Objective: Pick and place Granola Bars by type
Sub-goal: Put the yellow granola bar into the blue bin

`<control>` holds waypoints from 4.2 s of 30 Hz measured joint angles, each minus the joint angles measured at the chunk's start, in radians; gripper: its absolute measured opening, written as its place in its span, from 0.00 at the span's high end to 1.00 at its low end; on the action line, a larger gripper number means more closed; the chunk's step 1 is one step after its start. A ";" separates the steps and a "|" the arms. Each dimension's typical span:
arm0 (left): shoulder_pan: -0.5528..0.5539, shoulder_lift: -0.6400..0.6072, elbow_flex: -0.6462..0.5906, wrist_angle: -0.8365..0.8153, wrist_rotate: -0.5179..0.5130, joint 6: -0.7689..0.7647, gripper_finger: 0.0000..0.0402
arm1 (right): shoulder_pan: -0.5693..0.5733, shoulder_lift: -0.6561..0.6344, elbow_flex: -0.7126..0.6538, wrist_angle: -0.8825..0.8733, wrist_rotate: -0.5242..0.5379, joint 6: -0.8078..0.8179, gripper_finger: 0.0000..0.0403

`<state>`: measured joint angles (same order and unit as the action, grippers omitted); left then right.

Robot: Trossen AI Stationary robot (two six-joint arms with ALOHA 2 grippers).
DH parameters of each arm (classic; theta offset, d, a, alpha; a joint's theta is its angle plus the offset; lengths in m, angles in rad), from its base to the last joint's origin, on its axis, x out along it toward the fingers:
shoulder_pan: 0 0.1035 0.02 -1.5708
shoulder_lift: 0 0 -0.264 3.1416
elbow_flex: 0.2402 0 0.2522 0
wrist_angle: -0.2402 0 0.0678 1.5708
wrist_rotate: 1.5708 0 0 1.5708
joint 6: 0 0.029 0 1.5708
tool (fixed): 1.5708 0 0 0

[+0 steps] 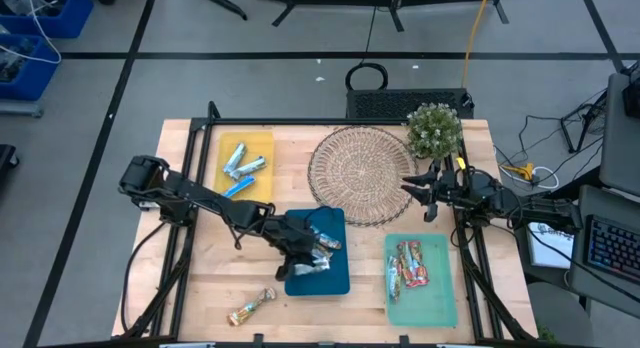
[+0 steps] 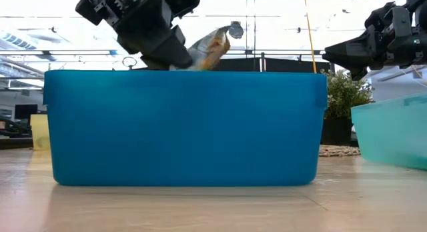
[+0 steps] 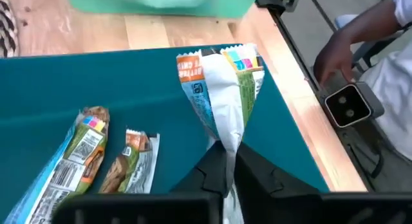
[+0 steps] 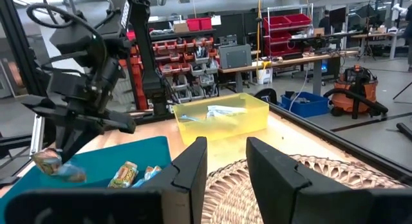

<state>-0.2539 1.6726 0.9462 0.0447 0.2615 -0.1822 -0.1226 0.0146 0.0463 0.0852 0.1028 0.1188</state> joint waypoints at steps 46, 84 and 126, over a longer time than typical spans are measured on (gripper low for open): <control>-0.514 -0.140 -0.001 -0.413 -0.380 -1.225 0.55 | 0.000 0.000 0.000 0.009 0.000 0.000 0.75; -0.473 0.005 -0.001 -0.749 -0.217 -1.394 0.55 | 0.000 0.000 0.000 0.008 0.000 0.000 0.75; -0.298 0.005 -0.001 -1.054 -0.151 -1.306 0.55 | 0.000 0.000 0.000 0.008 0.000 0.000 0.75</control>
<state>-0.5518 1.6779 0.9447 -1.0090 0.1104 -1.4884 -0.1228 0.0145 0.0463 0.0937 0.1028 0.1191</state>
